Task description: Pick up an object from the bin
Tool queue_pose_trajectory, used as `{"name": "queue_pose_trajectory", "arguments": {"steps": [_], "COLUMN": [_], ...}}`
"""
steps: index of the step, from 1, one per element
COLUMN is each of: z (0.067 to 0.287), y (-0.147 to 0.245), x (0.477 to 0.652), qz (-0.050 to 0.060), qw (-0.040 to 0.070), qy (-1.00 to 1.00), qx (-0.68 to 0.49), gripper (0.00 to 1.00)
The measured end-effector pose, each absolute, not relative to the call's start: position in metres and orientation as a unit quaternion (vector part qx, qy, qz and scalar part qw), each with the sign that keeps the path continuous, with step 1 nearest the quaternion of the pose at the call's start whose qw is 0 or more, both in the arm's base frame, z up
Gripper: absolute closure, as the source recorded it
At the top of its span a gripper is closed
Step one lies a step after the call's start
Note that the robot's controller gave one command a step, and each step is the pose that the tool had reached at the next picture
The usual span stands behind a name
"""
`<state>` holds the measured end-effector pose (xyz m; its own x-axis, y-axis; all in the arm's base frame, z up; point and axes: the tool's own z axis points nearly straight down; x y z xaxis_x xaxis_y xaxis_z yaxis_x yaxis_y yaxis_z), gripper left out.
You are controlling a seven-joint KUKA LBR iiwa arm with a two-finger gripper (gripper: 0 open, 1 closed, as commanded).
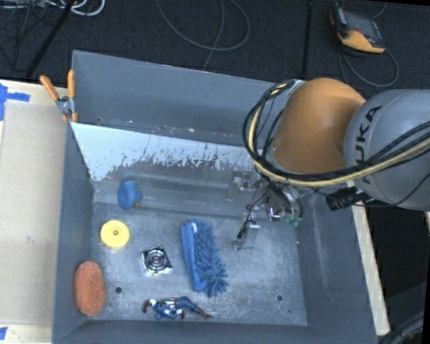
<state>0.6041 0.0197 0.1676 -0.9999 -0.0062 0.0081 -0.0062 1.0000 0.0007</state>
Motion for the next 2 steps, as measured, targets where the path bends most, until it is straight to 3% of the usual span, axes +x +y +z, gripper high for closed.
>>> {"name": "queue_pose_trajectory", "arguments": {"steps": [1,2], "z": [0.172,0.145], "y": [0.02,0.035], "x": [0.606,0.612], "qz": [0.0,0.001], "qw": [0.0,-0.005], "qy": [-1.0,-0.997], "qx": [0.003,0.074], "gripper": [0.0,0.0]}}
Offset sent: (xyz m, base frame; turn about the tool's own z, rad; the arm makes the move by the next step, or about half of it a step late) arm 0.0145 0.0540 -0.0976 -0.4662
